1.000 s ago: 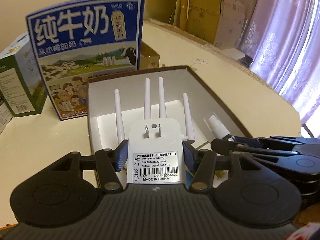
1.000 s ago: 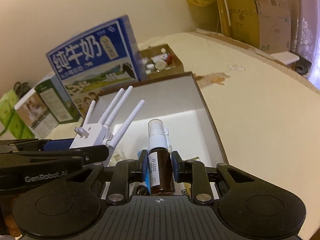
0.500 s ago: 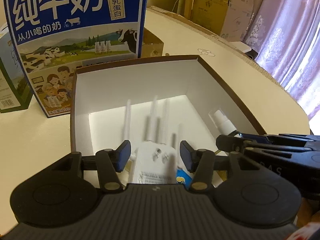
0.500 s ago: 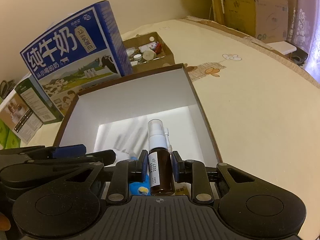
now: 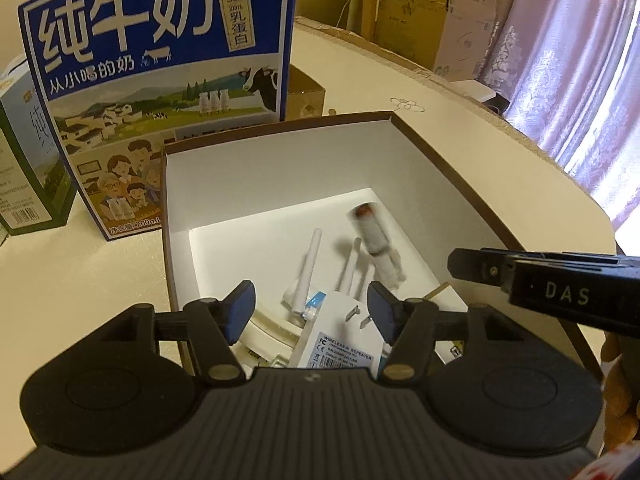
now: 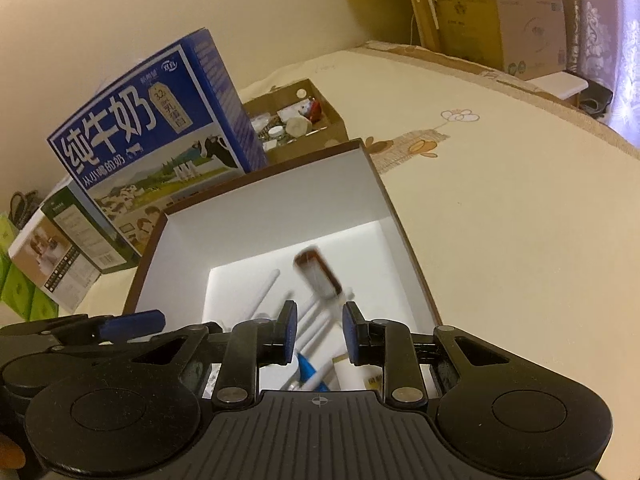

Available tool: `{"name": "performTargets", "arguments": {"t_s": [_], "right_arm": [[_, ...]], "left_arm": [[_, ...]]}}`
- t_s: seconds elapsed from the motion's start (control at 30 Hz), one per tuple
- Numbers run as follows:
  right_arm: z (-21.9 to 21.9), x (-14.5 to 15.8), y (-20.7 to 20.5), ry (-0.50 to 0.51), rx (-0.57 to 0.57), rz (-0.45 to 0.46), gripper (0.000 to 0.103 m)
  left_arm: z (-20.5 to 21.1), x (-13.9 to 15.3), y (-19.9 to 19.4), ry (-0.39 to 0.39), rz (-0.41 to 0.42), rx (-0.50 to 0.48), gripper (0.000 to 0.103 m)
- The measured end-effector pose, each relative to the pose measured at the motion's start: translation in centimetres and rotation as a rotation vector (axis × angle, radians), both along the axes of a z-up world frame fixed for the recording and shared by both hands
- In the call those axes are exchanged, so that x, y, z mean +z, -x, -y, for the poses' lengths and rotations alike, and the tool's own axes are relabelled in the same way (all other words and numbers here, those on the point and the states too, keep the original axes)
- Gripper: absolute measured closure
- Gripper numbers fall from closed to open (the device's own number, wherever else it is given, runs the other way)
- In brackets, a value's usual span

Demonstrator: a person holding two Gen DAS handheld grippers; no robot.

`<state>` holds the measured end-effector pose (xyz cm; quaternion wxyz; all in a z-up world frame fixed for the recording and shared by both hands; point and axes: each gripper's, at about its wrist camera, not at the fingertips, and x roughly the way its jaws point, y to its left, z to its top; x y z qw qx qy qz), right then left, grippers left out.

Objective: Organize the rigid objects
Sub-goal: 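Open the left tool to drop the router while the right tool releases the bottle inside, then move both tools back from the brown box toward the remaining items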

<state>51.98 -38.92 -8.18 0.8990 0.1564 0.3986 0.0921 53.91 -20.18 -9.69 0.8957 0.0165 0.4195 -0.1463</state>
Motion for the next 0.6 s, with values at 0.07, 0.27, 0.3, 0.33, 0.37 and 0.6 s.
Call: {"name": "performTargets", "arguments": {"t_s": [0.07,0.27,0.3,0.33,0.37,0.6], "right_arm": [[0.2,0.1,0.6,-0.006,-0.005,0.002,0.081],[0.2,0.8,2.5,-0.012,-0.006,0.010,0.080],[0.1,0.9,2.7,-0.012,-0.005,0.012,0.080],[0.1,1.0,3.0,-0.012,-0.003,0.014,0.079],[0.0,1.2,3.4,-0.012,-0.003,0.016,0.079],[-0.5,1.9,5.4,-0.013,-0.009,0.029,0.068]], "left_arm": [[-0.1,0.3,0.4,0.002,0.005,-0.006,0.044],[-0.6,1.2,1.8,0.011,0.014,-0.012,0.044],[-0.6,1.3,2.0,0.012,0.015,-0.013,0.044],[-0.7,1.4,2.3,0.015,0.017,-0.014,0.044],[-0.8,1.6,2.6,0.017,0.019,-0.015,0.044],[-1.6,2.7,4.6,0.037,0.030,-0.012,0.043]]}}
